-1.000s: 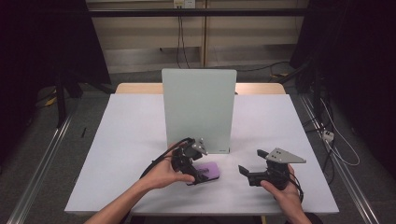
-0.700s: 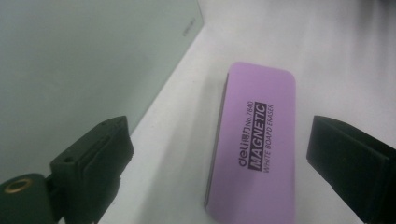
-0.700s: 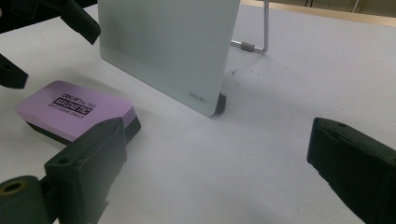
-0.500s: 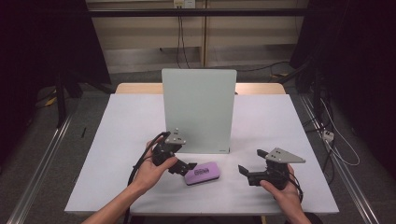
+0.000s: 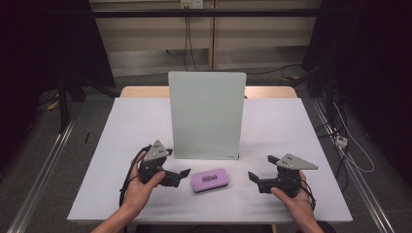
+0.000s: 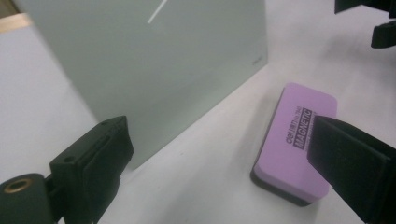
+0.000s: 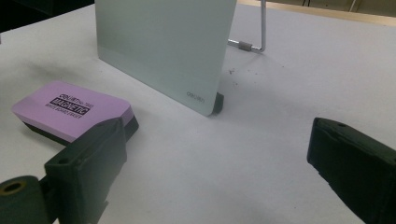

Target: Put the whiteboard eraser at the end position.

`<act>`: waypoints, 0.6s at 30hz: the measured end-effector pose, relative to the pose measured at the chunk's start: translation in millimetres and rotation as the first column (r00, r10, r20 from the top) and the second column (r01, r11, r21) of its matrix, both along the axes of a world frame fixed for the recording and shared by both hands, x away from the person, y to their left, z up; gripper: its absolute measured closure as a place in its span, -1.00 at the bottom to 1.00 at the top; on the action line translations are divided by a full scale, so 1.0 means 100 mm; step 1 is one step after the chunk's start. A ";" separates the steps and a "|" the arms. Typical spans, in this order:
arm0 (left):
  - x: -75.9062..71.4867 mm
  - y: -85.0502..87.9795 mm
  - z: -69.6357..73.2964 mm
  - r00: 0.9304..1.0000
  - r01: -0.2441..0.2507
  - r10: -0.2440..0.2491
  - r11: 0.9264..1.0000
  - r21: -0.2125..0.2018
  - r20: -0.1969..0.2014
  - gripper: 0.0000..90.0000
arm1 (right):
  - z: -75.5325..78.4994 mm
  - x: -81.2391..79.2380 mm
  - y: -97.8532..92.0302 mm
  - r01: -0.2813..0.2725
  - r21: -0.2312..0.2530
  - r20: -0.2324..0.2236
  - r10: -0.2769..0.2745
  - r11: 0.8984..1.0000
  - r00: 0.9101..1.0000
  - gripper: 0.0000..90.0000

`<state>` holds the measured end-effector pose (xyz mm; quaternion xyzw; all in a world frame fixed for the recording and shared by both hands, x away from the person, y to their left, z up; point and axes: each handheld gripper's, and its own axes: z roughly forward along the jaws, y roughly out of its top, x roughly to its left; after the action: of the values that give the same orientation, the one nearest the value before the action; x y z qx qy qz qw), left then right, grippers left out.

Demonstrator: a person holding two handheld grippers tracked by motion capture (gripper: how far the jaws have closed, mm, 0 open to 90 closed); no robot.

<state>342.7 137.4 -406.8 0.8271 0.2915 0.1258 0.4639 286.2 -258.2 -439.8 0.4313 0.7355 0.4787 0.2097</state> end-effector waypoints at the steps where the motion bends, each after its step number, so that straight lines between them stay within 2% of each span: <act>1: -0.01 0.04 0.00 1.000 -0.013 0.013 1.000 -0.005 0.008 -0.86 | 0.00 0.00 0.00 0.000 -0.001 0.000 0.000 1.000 1.000 -0.89; 7: -0.09 0.28 -0.01 0.998 -0.059 0.059 0.998 0.008 0.033 -0.86 | 0.00 0.00 0.01 0.004 0.000 -0.001 -0.004 1.000 1.000 -0.89; 12: -0.14 0.45 -0.08 0.992 -0.126 0.125 0.992 0.010 0.030 -0.87 | 0.00 0.00 0.01 0.007 -0.001 -0.001 -0.007 1.000 1.000 -0.89; 17: -0.19 0.54 -0.21 0.984 -0.178 0.179 0.984 -0.017 0.022 -0.88 | 0.00 0.00 0.00 0.012 -0.007 -0.001 -0.012 1.000 1.000 -0.89; 18: -0.20 0.55 -0.24 0.983 -0.182 0.182 0.983 -0.024 0.002 -0.88 | 0.00 0.00 0.00 0.013 -0.009 0.002 -0.013 1.000 1.000 -0.89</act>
<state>322.5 192.1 -430.9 0.7911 0.3663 0.1658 0.4610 286.0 -258.3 -440.0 0.4346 0.7347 0.4744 0.2151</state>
